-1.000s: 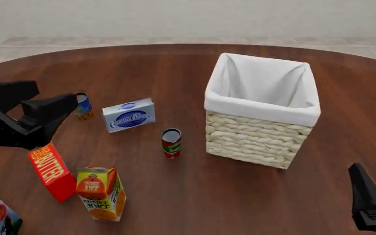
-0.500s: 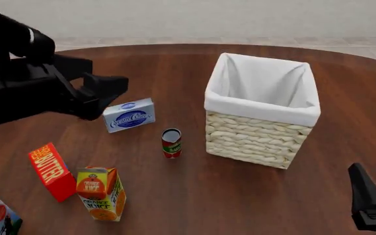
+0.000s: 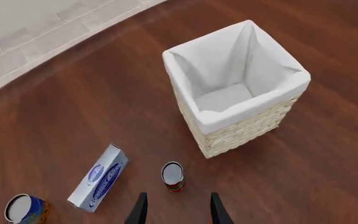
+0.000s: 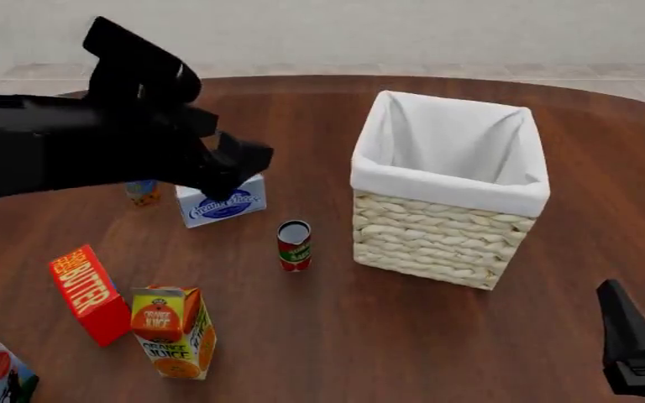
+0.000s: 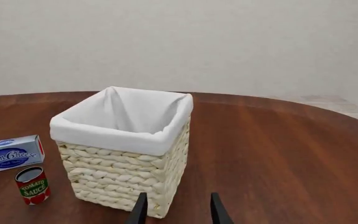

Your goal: Pick up the tomato sauce, and put it in the basket.

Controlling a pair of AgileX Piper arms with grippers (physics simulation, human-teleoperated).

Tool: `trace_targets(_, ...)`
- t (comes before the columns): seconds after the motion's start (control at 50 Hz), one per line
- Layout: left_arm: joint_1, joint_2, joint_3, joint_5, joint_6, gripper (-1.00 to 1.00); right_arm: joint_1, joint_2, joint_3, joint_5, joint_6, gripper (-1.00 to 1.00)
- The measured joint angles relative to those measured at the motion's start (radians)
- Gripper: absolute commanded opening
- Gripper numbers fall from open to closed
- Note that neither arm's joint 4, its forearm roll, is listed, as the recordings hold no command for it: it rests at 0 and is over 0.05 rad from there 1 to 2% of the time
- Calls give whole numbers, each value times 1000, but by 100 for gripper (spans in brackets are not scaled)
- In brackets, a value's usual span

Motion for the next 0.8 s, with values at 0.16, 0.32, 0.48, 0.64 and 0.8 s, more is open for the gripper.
trace_targets(0.16, 7, 78, -31, 28, -13, 100, 0, 0, 0, 0, 0, 100)
trace_targets(0.32, 20, 134, -53, 44, -15, 100, 0, 0, 0, 0, 0, 100)
trace_targets(0.48, 35, 176, -69, 48, -20, 100, 0, 0, 0, 0, 0, 100)
trace_targets(0.64, 45, 210, -76, 49, -28, 100, 0, 0, 0, 0, 0, 100)
trace_targets(0.8, 50, 237, -89, 53, -35, 100, 0, 0, 0, 0, 0, 100)
